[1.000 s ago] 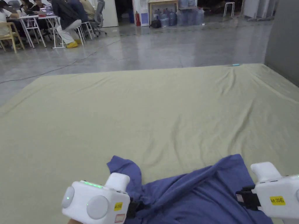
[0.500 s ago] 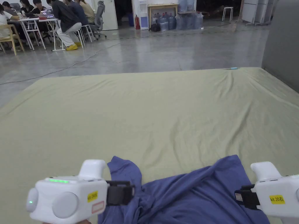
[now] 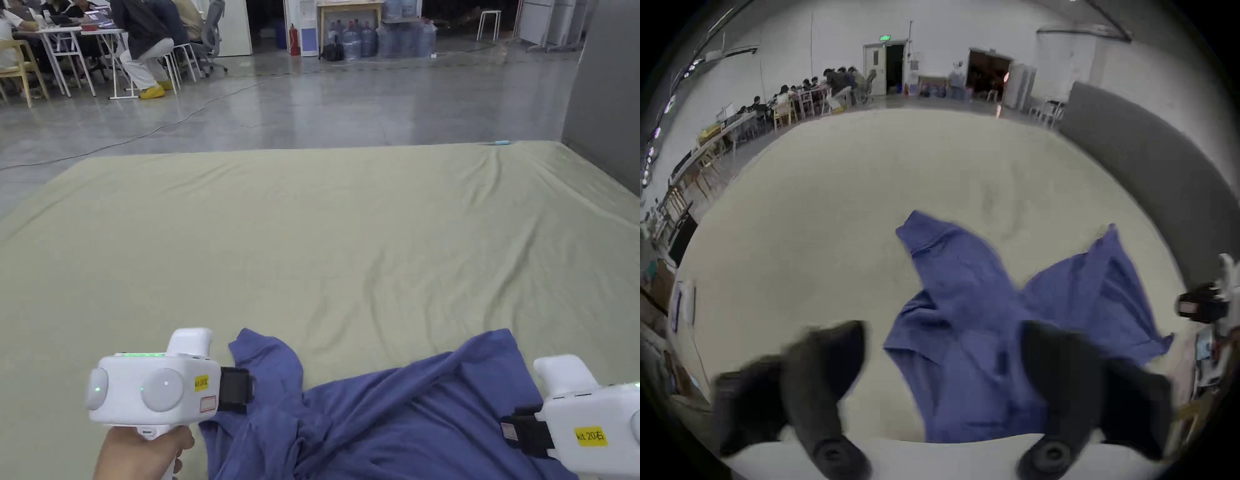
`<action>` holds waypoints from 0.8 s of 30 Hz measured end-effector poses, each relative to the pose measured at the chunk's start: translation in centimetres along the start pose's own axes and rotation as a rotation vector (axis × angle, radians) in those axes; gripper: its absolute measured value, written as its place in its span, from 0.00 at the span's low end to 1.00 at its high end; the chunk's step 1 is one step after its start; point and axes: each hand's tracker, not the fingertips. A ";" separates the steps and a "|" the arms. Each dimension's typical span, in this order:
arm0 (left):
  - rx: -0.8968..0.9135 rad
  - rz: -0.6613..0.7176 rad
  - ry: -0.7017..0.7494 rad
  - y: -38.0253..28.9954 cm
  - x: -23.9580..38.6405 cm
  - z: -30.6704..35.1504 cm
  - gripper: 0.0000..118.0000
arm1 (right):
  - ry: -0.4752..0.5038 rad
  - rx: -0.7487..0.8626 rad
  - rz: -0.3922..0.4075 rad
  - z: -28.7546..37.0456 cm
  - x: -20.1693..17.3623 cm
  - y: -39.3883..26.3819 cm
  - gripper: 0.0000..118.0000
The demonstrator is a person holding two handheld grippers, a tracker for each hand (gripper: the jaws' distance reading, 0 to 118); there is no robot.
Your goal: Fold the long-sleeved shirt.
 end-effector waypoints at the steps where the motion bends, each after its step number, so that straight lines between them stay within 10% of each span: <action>1: -0.034 0.000 0.041 0.0 -0.3 -1.5 0.88 | -0.001 -0.002 0.000 -0.1 0.0 0.0 0.00; 8: -0.142 0.042 0.142 -0.1 -2.6 -8.1 0.87 | -0.022 -0.037 -0.002 -1.8 1.2 0.7 0.00; 13: -0.106 -0.028 0.136 -1.5 -1.4 -8.2 0.50 | -0.035 -0.065 -0.004 -3.9 2.3 2.3 0.00; 15: -0.094 -0.067 0.135 -1.0 -0.6 -6.7 0.00 | -0.045 -0.060 -0.018 -4.7 3.0 3.9 0.00; 19: -0.086 -0.052 0.054 -0.3 -0.6 -5.7 0.00 | -0.124 -0.046 -0.016 -7.2 4.6 8.5 0.00; 20: -0.075 -0.061 0.051 -0.2 -0.5 -5.5 0.00 | -0.144 -0.042 -0.013 -7.9 5.1 9.7 0.05; 22: -0.063 -0.068 0.044 0.1 -0.4 -5.2 0.00 | -0.175 -0.042 -0.028 -9.6 6.4 12.3 0.58; 24: -0.057 -0.039 0.018 0.5 -0.5 -4.9 0.00 | -0.210 -0.056 -0.063 -11.3 7.9 14.2 0.71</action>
